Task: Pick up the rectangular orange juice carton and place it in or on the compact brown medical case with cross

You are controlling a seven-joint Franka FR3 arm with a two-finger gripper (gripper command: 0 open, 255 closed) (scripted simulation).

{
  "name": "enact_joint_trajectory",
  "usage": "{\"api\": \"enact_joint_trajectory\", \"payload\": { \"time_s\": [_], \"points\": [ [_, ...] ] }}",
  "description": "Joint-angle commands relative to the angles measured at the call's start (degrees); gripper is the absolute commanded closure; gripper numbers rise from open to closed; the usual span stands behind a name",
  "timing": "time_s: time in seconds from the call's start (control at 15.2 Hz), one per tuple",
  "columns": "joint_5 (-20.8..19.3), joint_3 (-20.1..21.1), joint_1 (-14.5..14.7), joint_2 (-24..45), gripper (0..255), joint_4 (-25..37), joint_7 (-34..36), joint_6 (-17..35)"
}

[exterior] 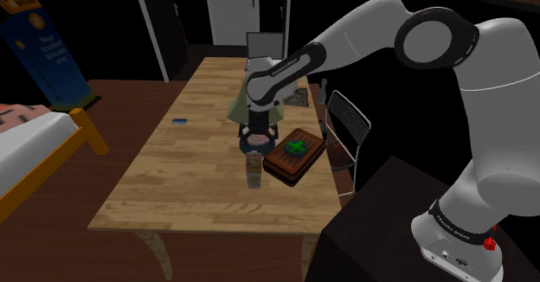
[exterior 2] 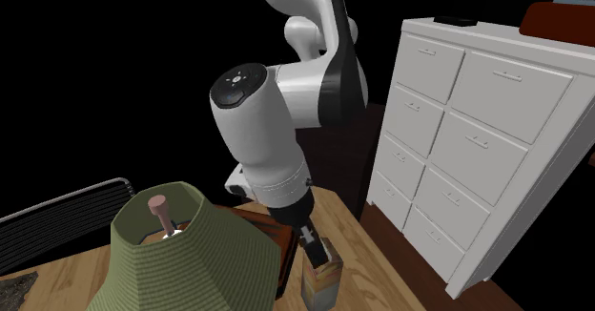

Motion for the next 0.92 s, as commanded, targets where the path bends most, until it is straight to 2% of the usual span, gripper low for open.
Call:
{"api": "enact_joint_trajectory", "payload": {
  "time_s": [0.0,0.46,0.86],
  "points": [
    [0.25,-0.28,0.46,3.75,0,4.36,1.23,-0.38],
    [0.16,-0.32,1.27,6.61,0,3.36,1.26,3.56],
    [0.15,-0.33,1.33,6.87,0,3.31,1.27,3.87]
  ]
}}
